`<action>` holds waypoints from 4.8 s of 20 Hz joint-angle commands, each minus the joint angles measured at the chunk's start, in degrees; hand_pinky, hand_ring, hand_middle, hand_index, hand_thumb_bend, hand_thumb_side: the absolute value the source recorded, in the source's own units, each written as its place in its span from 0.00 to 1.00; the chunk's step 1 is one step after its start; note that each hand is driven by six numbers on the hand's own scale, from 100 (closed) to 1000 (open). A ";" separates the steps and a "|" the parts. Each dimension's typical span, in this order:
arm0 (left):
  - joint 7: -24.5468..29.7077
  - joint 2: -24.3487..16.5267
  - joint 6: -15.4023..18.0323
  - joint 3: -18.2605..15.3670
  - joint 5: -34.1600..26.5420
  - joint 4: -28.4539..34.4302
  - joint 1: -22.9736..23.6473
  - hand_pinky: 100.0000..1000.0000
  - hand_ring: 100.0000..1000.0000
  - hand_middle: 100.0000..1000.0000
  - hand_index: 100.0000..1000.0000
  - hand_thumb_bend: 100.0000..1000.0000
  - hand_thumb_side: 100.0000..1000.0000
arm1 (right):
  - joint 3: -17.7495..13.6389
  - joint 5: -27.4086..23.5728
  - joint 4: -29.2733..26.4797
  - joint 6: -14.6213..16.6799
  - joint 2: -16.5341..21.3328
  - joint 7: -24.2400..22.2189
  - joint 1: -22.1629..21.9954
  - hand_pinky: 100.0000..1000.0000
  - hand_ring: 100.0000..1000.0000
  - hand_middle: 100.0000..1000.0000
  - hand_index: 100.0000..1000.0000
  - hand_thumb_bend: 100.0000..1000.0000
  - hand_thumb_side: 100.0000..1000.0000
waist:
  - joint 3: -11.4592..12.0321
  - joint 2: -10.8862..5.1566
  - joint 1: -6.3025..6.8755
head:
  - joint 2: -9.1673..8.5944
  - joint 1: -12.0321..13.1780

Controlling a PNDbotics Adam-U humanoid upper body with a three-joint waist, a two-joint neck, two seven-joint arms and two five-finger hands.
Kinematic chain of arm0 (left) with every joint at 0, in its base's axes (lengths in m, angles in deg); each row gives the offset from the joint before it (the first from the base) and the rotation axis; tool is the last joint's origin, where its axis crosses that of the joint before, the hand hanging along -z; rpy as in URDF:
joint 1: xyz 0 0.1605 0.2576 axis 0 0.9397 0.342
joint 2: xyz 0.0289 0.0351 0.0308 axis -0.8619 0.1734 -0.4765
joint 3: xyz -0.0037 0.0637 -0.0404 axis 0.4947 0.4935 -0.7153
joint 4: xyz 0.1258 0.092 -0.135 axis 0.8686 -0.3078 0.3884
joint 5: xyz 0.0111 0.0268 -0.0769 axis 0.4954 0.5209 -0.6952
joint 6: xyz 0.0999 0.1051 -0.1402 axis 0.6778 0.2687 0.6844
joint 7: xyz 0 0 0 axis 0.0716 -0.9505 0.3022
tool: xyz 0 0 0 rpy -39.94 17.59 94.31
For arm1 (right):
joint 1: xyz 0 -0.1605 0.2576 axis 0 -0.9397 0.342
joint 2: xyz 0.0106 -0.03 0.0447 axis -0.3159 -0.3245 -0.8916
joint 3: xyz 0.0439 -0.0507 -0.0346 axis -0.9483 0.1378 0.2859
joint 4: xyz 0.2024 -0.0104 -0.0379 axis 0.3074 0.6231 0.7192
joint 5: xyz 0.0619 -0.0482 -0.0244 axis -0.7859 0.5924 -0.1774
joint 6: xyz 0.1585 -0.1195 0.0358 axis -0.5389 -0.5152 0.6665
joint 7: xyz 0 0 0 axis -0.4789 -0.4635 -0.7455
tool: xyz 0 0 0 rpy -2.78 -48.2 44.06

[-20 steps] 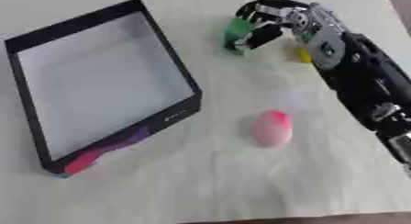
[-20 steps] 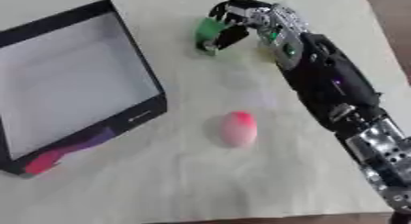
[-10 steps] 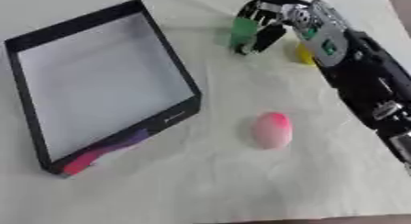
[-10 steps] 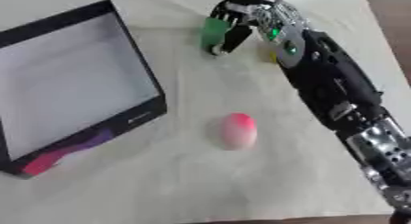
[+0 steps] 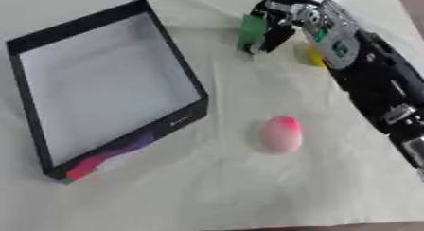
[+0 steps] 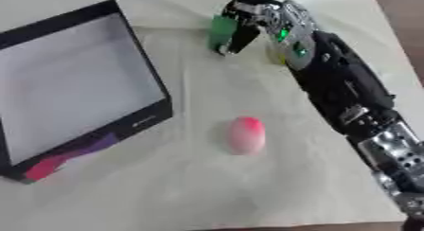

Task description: Pick up objects on the table and place them in the box.

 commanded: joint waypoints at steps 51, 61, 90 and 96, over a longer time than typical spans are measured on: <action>-0.38 -2.21 0.84 -1.46 0.87 1.97 -0.57 0.70 0.56 0.77 0.82 0.26 0.53 | -1.16 -14.62 -20.60 -8.11 7.37 11.10 5.09 0.80 0.58 0.54 0.62 0.05 0.00 | 0.02 -4.70 0.35 | 1.85 -0.56; -1.32 -8.91 1.07 -3.96 3.53 5.47 -2.85 0.71 0.58 0.77 0.82 0.28 0.44 | 2.94 -8.66 -33.25 -6.58 1.31 6.90 5.61 0.77 0.58 0.53 0.60 0.11 0.00 | 0.63 -8.99 1.24 | 1.97 -0.98; 0.53 -11.98 -0.14 -2.41 1.52 5.95 -7.71 0.71 0.57 0.77 0.82 0.30 0.44 | 13.28 7.57 -19.37 2.73 -13.71 -3.45 -0.75 0.80 0.69 0.66 0.71 0.32 0.10 | 4.83 -6.18 -0.29 | 1.97 -6.48; 0.45 -11.75 -0.18 -2.39 1.48 5.67 -7.35 0.71 0.57 0.77 0.82 0.30 0.45 | 11.52 8.33 -19.18 3.73 -13.26 -2.11 -0.60 0.87 0.82 0.83 0.88 0.38 0.32 | 4.60 -6.09 -0.38 | 1.97 -6.34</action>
